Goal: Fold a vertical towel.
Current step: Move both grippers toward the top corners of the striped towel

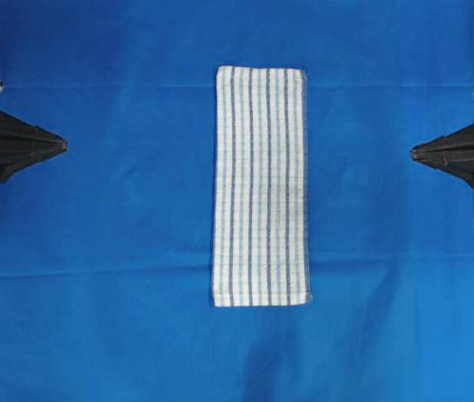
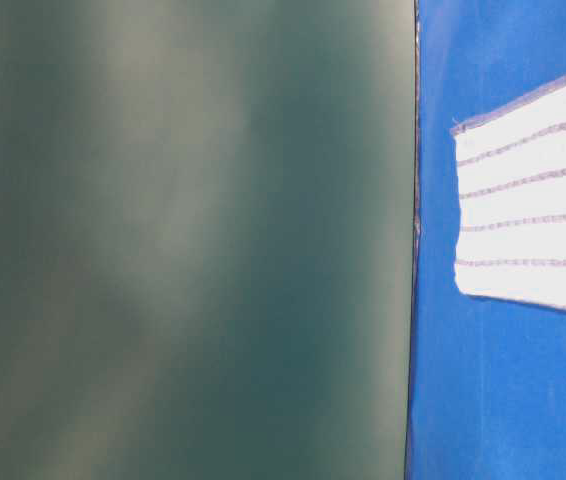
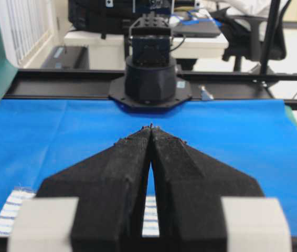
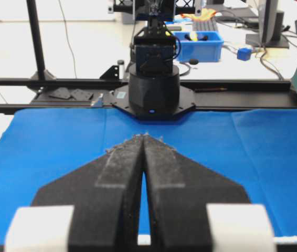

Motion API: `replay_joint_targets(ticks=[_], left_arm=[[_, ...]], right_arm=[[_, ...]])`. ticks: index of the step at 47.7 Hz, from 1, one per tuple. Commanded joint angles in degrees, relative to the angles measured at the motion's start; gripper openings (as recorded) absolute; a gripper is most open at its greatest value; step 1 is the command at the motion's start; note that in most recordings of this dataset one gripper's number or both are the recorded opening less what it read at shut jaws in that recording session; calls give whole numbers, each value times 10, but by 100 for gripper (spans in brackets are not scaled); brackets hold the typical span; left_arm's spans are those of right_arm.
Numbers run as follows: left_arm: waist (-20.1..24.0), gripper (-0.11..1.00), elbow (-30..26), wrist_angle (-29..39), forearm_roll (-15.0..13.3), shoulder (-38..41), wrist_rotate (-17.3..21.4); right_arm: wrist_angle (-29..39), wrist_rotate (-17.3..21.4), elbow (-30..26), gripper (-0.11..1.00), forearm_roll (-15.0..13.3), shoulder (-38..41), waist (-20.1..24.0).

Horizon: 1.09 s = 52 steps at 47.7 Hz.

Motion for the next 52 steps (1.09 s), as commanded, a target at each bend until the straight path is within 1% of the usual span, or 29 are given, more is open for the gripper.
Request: replay_joint_targets(ticks=[1, 7, 15, 19, 25, 33, 35, 36, 37, 41, 44, 45, 46, 48, 50, 52], left_arm=[[6, 0, -20, -4, -18, 18, -13], [31, 0, -28, -5, -18, 49, -15], [83, 0, -40, -19, -19, 126, -18], [112, 0, -53, -36, -19, 179, -27], [148, 0, -79, -40, -18, 253, -30], [185, 2, -121, -42, -18, 360, -30], [191, 8, -133, -43, -18, 386, -30], [194, 11, -139, -43, -18, 397, -30], [197, 17, -146, -43, -18, 410, -30], [208, 37, -176, -43, -18, 461, -22], [220, 56, -195, -44, -18, 495, -21], [223, 62, -202, -44, -18, 506, -21], [227, 67, -208, -44, -18, 518, -21], [235, 74, -219, -46, -18, 541, -21], [241, 79, -230, -48, -18, 564, -21], [247, 81, -240, -52, -18, 588, -21]], right_arm=[[-1, 1, -18, 0, 4, 10, -21], [37, 4, -30, 0, 4, 31, -69], [80, 11, -50, 0, 4, 81, -141], [81, 11, -53, 0, 4, 112, -180], [68, 11, -60, 0, 3, 176, -234], [56, 7, -90, 1, -1, 274, -266], [56, 6, -100, 2, -2, 300, -272], [55, 6, -108, 3, -2, 320, -273], [54, 6, -114, 7, -3, 334, -275], [52, 4, -134, 31, -8, 389, -287], [49, 4, -149, 50, -11, 430, -296], [48, 5, -154, 55, -12, 442, -298], [47, 5, -159, 58, -13, 455, -300], [45, 4, -168, 58, -15, 480, -302], [43, 5, -180, 57, -17, 506, -304], [42, 5, -190, 56, -18, 525, -304]])
